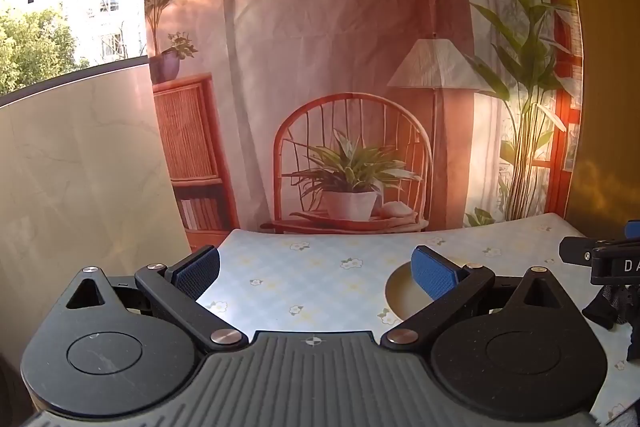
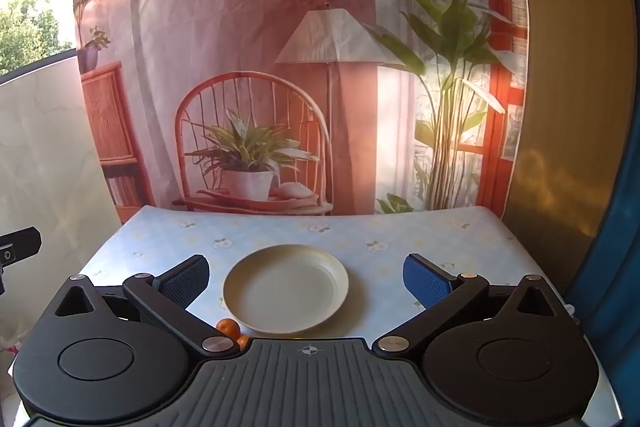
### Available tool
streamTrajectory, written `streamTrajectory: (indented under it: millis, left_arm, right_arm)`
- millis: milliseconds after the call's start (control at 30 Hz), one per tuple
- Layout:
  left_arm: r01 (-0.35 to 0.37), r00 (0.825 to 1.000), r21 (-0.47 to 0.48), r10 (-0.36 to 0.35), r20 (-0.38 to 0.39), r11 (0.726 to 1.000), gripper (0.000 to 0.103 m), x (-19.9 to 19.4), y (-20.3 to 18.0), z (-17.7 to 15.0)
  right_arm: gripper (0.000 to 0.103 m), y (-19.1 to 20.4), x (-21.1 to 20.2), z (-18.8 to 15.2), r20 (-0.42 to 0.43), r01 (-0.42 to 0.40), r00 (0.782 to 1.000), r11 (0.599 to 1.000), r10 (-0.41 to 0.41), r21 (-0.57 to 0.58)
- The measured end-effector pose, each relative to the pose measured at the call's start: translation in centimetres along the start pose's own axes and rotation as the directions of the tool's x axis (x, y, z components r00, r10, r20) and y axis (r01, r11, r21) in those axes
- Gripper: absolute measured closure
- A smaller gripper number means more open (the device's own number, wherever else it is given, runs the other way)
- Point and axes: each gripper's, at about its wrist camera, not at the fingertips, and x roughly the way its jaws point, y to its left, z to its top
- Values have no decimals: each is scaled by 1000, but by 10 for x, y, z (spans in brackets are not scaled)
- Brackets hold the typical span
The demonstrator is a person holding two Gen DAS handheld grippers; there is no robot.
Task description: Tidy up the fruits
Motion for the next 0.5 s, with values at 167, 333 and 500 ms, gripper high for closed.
streamTrajectory:
  millis: [167,333,500]
  left_arm:
    - [-3,1000,0,3,4,1000,0,-1,1,-1]
    - [0,1000,2,0,3,1000,0,-1,1,0]
    - [4,1000,2,-4,4,1000,0,-2,1,0]
  right_arm:
    - [0,2,-3,3,4,3,1000,1000,-3,-8]
    - [0,2,-4,4,4,3,1000,1000,-3,-12]
    - [0,2,-5,4,6,4,1000,1000,-4,-12]
